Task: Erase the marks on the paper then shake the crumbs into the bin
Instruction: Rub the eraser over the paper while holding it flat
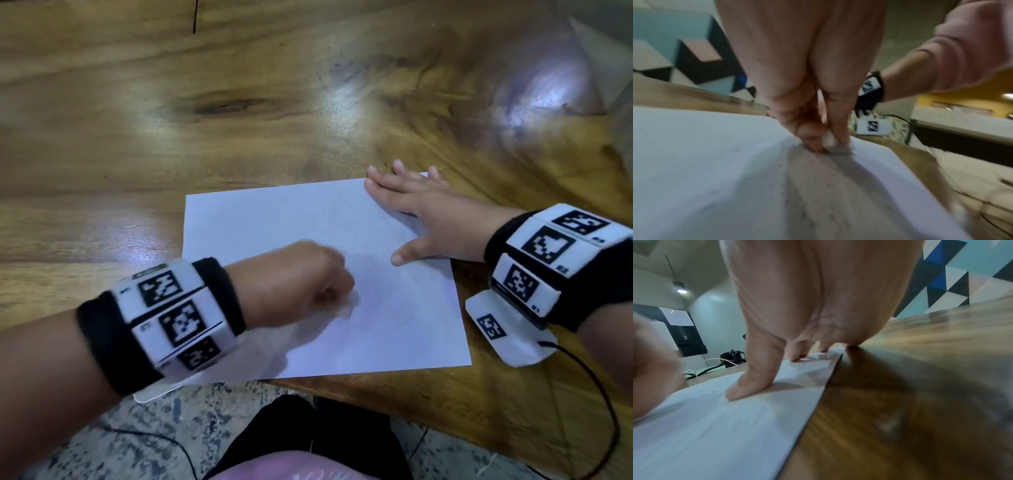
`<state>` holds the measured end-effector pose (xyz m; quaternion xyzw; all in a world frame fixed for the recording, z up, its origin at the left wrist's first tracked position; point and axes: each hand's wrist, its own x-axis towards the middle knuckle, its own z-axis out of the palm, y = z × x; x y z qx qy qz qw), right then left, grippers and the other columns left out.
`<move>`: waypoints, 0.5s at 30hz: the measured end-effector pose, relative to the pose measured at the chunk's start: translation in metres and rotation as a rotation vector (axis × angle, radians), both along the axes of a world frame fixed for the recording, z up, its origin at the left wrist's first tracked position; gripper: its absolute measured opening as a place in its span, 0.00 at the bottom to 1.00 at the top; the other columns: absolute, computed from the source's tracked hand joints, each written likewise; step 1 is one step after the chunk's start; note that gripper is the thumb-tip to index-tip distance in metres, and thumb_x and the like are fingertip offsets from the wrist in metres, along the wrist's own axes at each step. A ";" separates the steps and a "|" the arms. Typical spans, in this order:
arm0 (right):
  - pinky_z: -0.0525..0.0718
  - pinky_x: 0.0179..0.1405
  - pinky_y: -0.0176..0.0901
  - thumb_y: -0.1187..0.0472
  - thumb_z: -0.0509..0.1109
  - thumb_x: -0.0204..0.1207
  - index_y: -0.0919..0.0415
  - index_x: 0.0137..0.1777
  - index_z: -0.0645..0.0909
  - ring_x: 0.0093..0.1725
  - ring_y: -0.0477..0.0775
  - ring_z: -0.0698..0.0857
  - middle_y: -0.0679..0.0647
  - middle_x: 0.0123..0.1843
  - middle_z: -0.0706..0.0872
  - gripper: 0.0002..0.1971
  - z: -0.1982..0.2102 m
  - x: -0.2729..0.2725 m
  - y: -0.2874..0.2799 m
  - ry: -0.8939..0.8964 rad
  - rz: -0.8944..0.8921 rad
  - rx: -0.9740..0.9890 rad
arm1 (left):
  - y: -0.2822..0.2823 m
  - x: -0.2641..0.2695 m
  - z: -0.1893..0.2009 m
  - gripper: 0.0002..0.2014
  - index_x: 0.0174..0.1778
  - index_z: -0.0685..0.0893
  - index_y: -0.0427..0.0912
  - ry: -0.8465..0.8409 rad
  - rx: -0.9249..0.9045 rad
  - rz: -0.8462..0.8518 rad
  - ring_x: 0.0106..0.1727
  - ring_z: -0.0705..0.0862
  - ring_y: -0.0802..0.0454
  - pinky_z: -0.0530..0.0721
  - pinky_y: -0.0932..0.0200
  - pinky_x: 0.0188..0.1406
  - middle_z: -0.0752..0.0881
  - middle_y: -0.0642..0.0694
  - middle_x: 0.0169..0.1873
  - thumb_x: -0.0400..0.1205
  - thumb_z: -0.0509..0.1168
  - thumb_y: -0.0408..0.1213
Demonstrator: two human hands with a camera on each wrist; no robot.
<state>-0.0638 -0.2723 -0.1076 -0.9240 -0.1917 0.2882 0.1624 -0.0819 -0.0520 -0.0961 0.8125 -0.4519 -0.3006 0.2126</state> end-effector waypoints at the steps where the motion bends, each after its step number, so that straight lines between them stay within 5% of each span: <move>1: 0.29 0.77 0.48 0.48 0.75 0.67 0.45 0.81 0.40 0.73 0.34 0.30 0.29 0.73 0.33 0.52 -0.001 0.000 0.000 -0.002 0.002 0.002 | 0.005 -0.004 0.001 0.03 0.35 0.85 0.43 0.075 0.070 -0.077 0.36 0.79 0.55 0.72 0.67 0.35 0.79 0.53 0.34 0.74 0.67 0.33; 3: 0.29 0.77 0.48 0.48 0.75 0.67 0.44 0.81 0.40 0.73 0.34 0.30 0.29 0.73 0.32 0.52 -0.001 0.000 -0.001 -0.006 0.004 -0.001 | 0.008 -0.005 0.004 0.06 0.38 0.87 0.44 0.148 0.125 -0.132 0.39 0.80 0.56 0.73 0.69 0.38 0.80 0.53 0.37 0.73 0.67 0.29; 9: 0.28 0.75 0.45 0.48 0.75 0.67 0.44 0.81 0.40 0.73 0.34 0.31 0.29 0.74 0.32 0.52 0.000 0.000 0.000 -0.014 0.016 -0.011 | -0.025 0.033 0.004 0.07 0.29 0.80 0.40 -0.239 -0.051 0.187 0.31 0.75 0.45 0.61 0.61 0.29 0.71 0.50 0.28 0.73 0.65 0.36; 15: 0.27 0.75 0.46 0.47 0.74 0.68 0.45 0.81 0.39 0.73 0.33 0.30 0.32 0.79 0.34 0.52 0.001 -0.001 0.000 -0.014 0.016 -0.015 | 0.002 0.002 0.004 0.06 0.34 0.85 0.41 0.026 0.054 -0.059 0.36 0.79 0.54 0.73 0.64 0.36 0.83 0.45 0.35 0.74 0.65 0.36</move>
